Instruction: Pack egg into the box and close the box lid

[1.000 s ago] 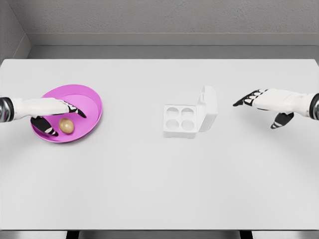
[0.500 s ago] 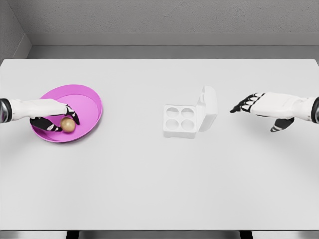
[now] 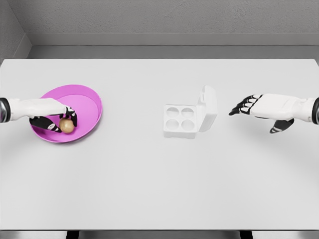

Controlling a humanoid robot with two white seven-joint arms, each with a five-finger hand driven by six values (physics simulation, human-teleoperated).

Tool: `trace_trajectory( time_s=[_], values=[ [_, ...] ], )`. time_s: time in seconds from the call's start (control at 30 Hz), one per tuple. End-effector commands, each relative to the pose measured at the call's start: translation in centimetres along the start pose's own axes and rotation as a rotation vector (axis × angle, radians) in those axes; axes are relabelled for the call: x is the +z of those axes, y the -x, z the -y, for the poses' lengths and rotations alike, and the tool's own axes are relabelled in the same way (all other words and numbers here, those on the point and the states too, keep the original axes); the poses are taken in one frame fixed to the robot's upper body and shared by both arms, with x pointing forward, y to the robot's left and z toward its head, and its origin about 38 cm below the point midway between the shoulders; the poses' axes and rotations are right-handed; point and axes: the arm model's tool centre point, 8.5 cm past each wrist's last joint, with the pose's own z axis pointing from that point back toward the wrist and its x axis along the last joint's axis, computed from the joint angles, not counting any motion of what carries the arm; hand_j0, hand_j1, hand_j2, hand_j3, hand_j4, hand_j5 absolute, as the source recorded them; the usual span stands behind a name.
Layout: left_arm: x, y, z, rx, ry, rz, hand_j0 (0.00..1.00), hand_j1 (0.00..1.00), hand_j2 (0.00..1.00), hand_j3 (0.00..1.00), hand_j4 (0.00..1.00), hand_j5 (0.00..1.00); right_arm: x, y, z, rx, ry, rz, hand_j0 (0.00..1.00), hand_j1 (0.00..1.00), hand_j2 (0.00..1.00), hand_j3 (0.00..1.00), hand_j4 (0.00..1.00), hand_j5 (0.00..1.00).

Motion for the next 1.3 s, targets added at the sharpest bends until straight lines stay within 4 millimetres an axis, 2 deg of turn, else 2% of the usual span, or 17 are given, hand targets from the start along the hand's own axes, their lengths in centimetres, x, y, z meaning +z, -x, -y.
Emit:
trace_trajectory(
  time_s=[0.0,0.53,0.77,1.03,1.13,1.27],
  values=[
    [0.2,0.1,-0.1,0.009,-0.008,0.002,0.39,0.39,0.39,0.39,0.39,0.39,0.1,0.2,0.0,-0.008,0.002,-0.005,1.0,1.0,1.0,1.0,1.0,1.0],
    [0.5,-1.1,-1.6,0.046,-0.095,0.113,0.39,0.39,0.39,0.39,0.39,0.39,0.3,0.4,0.0,-0.006,0.002,-0.012,1.0,1.0,1.0,1.0,1.0,1.0],
    [0.3,-1.8,-2.4,0.113,-0.155,0.176,0.39,0.39,0.39,0.39,0.39,0.39,0.2,0.3,0.0,-0.007,0.002,-0.009,1.0,1.0,1.0,1.0,1.0,1.0],
    [-0.6,-4.4,-3.7,0.162,-0.218,0.304,0.39,0.39,0.39,0.39,0.39,0.39,0.3,0.4,0.1,-0.006,0.003,-0.011,1.0,1.0,1.0,1.0,1.0,1.0],
    [-0.6,-4.8,-4.0,0.176,-0.23,0.328,0.39,0.39,0.39,0.39,0.39,0.39,0.4,0.6,0.3,-0.006,0.008,-0.018,1.0,1.0,1.0,1.0,1.0,1.0],
    [-1.9,-5.9,-4.4,0.185,-0.244,0.371,0.39,0.39,0.39,0.39,0.39,0.39,0.4,0.6,0.1,-0.009,0.007,-0.018,1.0,1.0,1.0,1.0,1.0,1.0]
  ],
)
